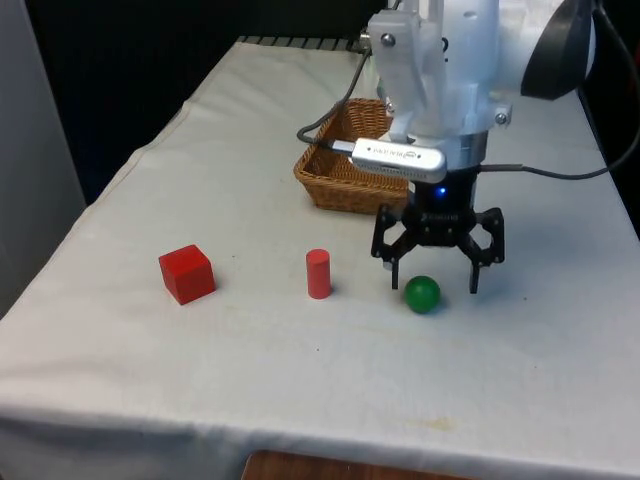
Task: Pick up the object to the left of the cylinder and place it into the basket.
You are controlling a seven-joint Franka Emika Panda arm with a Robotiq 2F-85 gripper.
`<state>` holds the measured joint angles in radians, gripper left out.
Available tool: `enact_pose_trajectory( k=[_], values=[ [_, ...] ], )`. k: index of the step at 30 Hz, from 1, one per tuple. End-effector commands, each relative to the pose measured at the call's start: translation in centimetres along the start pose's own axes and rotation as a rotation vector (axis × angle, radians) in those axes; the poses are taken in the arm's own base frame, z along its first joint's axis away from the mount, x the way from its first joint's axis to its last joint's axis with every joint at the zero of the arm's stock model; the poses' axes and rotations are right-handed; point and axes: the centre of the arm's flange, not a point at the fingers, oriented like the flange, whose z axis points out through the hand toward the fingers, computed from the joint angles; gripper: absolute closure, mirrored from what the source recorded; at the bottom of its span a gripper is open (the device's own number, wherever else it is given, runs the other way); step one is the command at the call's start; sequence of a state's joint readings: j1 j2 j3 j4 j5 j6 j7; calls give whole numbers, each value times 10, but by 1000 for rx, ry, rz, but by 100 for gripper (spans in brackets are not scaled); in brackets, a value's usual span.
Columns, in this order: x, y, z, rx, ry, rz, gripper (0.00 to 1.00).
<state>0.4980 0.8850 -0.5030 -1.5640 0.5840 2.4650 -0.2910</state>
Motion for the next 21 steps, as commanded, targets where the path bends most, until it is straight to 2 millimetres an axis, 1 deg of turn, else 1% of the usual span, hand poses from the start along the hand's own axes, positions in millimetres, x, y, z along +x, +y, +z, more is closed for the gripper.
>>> enact_pose_trajectory(
  k=[1, 6, 7, 8, 15, 21],
  values=[
    [1, 1, 3, 10, 10, 0, 0],
    [0, 3, 10, 13, 9, 2, 0],
    [-2, 3, 9, 2, 0, 3, 0],
    [0, 5, 12, 10, 10, 3, 0],
    [3, 14, 12, 1, 11, 5, 0],
    [4, 16, 12, -4, 12, 6, 0]
  ],
)
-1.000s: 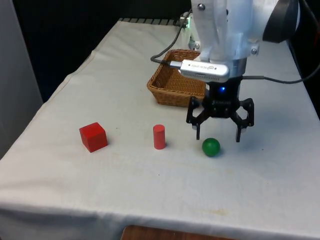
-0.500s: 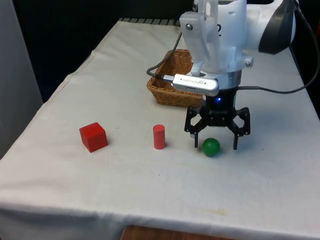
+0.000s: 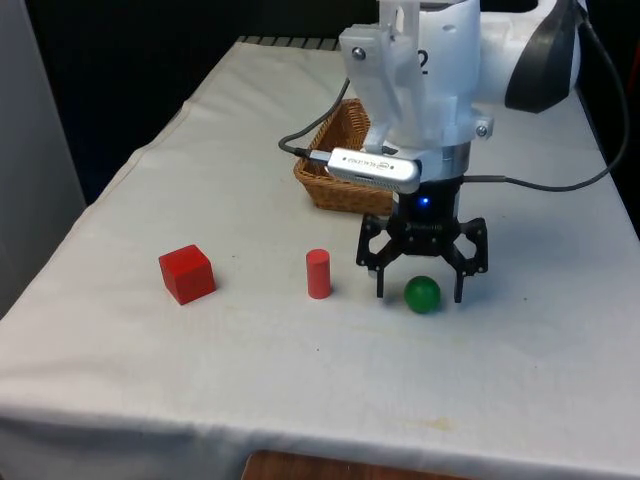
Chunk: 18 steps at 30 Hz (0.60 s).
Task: Pick up the object to the left of the cylinder and place it into the basket.
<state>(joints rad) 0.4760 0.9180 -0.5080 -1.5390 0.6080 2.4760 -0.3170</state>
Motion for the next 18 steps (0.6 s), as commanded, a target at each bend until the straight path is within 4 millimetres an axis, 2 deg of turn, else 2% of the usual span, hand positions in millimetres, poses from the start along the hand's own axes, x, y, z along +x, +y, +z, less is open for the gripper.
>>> enact_pose_trajectory(
  k=[1, 7, 8, 9, 11, 14, 15, 17, 18],
  values=[
    [1, 0, 3, 3, 2, 0, 0],
    [2, 0, 3, 0, 1, 0, 0],
    [1, 0, 3, 0, 0, -1, 3],
    [1, 0, 3, -1, 0, -1, 11],
    [2, 0, 3, -1, 1, -1, 49],
    [1, 0, 2, -2, 0, -2, 81],
    [2, 0, 3, -1, 0, -1, 81],
    [2, 0, 3, -1, 0, -1, 100],
    [2, 0, 3, -1, 0, -1, 100]
  ],
)
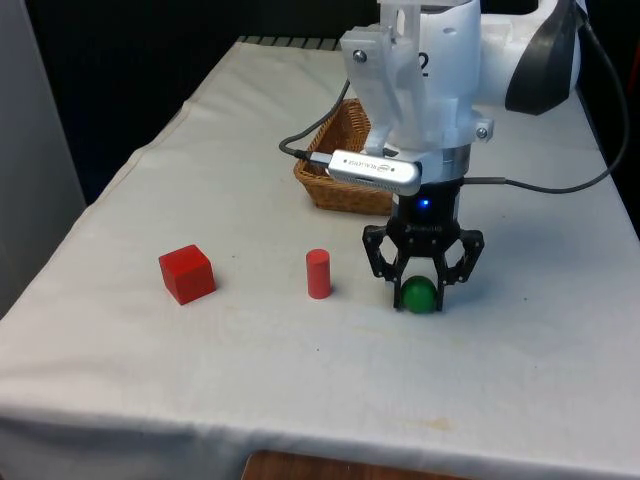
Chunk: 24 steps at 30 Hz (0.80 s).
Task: Pick up the object to the left of the cylinder and place it into the basket.
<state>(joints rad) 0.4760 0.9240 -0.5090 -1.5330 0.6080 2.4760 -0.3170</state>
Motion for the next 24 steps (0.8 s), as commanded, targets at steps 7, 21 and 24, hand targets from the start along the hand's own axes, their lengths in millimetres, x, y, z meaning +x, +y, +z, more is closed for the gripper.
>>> enact_pose_trajectory(
  k=[7, 21, 24],
  values=[
    [1, 0, 1, 1, 0, 1, 100],
    [11, 2, -35, 2, 11, -2, 100],
    [12, 2, -42, 2, 12, -3, 100]
  ],
)
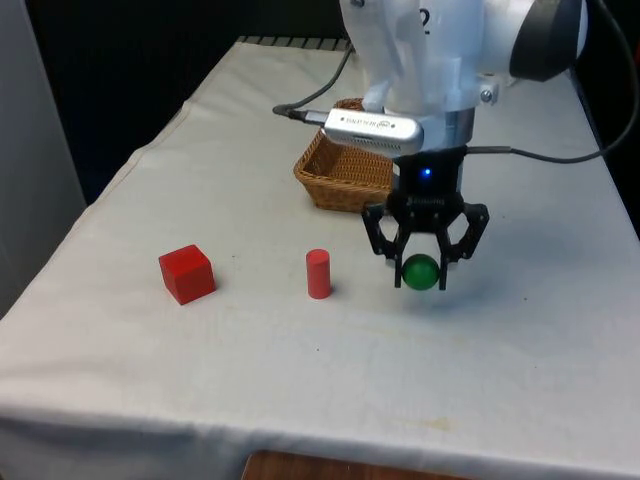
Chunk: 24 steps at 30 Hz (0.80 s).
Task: Pick up the object to the left of the cylinder and place it into the basket.
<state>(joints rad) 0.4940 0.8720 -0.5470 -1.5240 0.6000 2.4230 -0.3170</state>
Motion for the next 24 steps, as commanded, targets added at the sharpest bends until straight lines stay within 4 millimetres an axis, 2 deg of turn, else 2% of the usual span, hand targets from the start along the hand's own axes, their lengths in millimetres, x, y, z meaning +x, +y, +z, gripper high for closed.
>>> enact_pose_trajectory(
  k=[1, 2, 4, 9, 10, 18, 19, 24],
  values=[
    [-1, 0, -6, -4, -2, 1, 100],
    [1, 1, -3, 1, 0, 1, 100],
    [1, 1, -14, -6, -2, 0, 100],
    [0, 1, -26, -7, -1, -4, 100],
    [2, 1, -23, 1, 3, -5, 100],
    [-3, 2, -48, -5, -5, -9, 100],
    [-2, 2, -46, 4, -6, -11, 100],
    [-11, 3, -63, -1, -7, -16, 100]
  ],
)
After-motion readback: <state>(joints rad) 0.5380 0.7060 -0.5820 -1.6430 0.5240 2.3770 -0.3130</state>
